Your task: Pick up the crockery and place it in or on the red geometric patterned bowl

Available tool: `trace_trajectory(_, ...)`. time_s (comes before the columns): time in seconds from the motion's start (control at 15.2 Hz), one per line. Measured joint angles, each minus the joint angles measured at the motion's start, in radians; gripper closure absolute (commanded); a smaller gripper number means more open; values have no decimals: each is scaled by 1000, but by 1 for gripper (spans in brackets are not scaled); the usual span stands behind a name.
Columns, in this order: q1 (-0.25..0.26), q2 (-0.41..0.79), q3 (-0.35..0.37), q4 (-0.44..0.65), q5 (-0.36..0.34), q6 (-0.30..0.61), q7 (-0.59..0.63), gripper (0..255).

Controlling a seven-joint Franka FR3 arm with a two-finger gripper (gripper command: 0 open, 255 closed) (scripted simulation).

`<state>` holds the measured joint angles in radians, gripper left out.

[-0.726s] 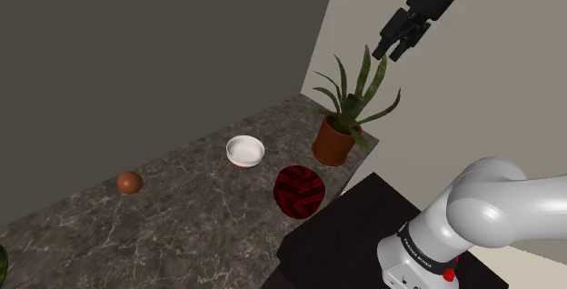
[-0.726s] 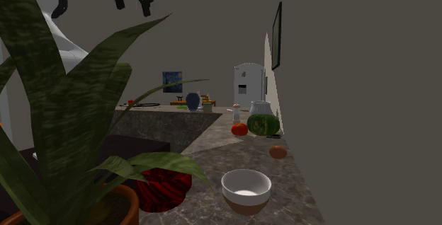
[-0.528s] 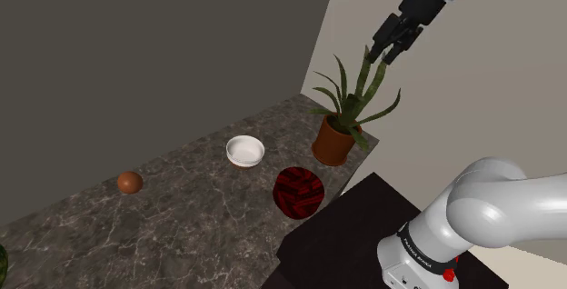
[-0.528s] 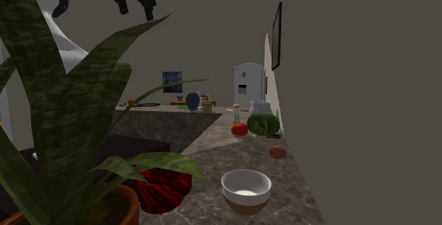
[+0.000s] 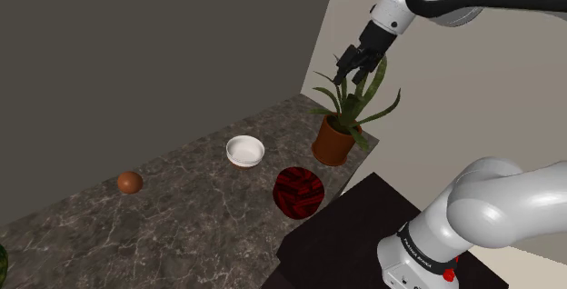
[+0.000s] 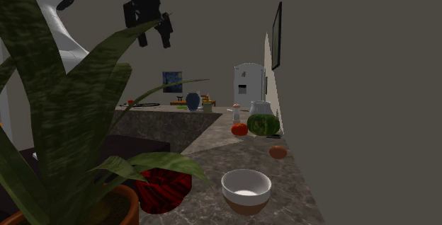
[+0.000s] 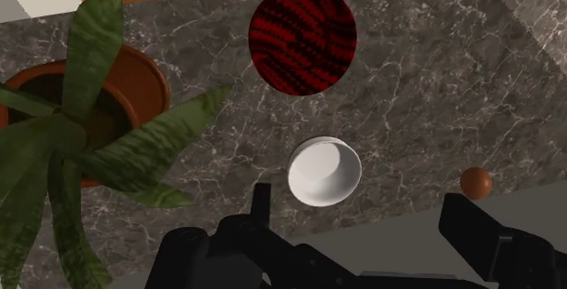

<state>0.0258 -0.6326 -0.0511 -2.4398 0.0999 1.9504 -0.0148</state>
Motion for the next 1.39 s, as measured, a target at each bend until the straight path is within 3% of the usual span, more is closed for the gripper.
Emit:
trace_trajectory(0.79,33,379,3,-32,63,386,-29,0)
trace_trajectory(1.39,52,733,10,91,151,597,-83,0)
